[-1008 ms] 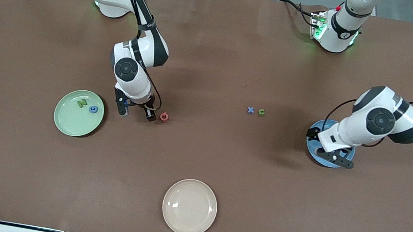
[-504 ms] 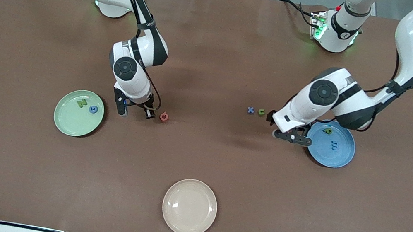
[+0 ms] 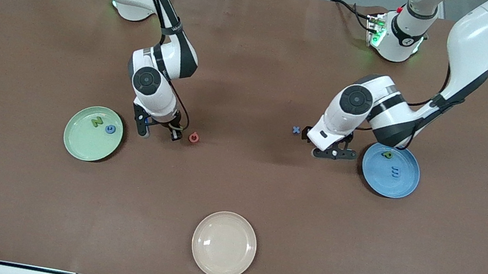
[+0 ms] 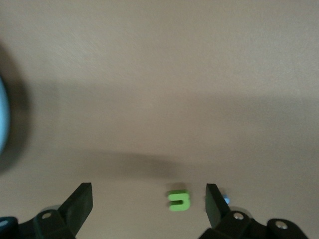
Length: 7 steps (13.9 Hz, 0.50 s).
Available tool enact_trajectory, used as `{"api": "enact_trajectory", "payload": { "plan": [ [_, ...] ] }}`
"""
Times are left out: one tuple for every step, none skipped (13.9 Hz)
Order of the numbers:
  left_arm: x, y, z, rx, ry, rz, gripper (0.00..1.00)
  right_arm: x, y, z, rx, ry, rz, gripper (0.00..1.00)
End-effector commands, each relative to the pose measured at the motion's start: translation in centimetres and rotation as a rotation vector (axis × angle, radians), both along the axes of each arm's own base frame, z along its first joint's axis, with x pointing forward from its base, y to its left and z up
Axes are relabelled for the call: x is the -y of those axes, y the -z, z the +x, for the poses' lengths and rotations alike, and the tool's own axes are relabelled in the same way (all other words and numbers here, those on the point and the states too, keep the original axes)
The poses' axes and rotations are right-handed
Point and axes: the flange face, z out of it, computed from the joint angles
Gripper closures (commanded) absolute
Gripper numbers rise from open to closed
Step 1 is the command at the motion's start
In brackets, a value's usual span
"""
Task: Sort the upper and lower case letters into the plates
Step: 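Drop B into the green plate while the left gripper reaches green u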
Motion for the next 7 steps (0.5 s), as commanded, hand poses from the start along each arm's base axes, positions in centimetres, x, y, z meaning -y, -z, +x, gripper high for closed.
{"api": "enact_trajectory", "payload": {
  "plan": [
    [0.8,1.2,-1.6,0.029,-0.029,-0.041,0.0,5.2,-3.7,1.1,-0.041,-0.082,-0.002,1.0],
    [0.8,1.5,-2.0,0.027,-0.028,-0.052,0.0,7.1,-4.7,1.8,-0.044,-0.104,0.004,1.0],
    [0.8,1.8,-2.4,0.022,-0.024,-0.05,0.0,8.6,-5.8,2.3,-0.034,-0.122,0.011,1.0],
    [0.9,2.1,-2.9,0.02,-0.009,-0.045,0.0,10.2,-6.7,2.8,-0.041,-0.154,0.016,1.0],
    [0.7,2.6,-3.3,0.032,0.023,-0.03,0.0,12.0,-7.4,3.1,-0.047,-0.188,0.02,1.0],
    [0.3,3.1,-3.6,0.039,0.037,-0.019,0.03,14.6,-7.9,3.7,-0.045,-0.221,0.027,1.0],
    [0.1,3.4,-3.7,0.042,0.039,-0.029,0.05,16.7,-7.7,4.0,-0.053,-0.251,0.032,1.0]
  ]
}}
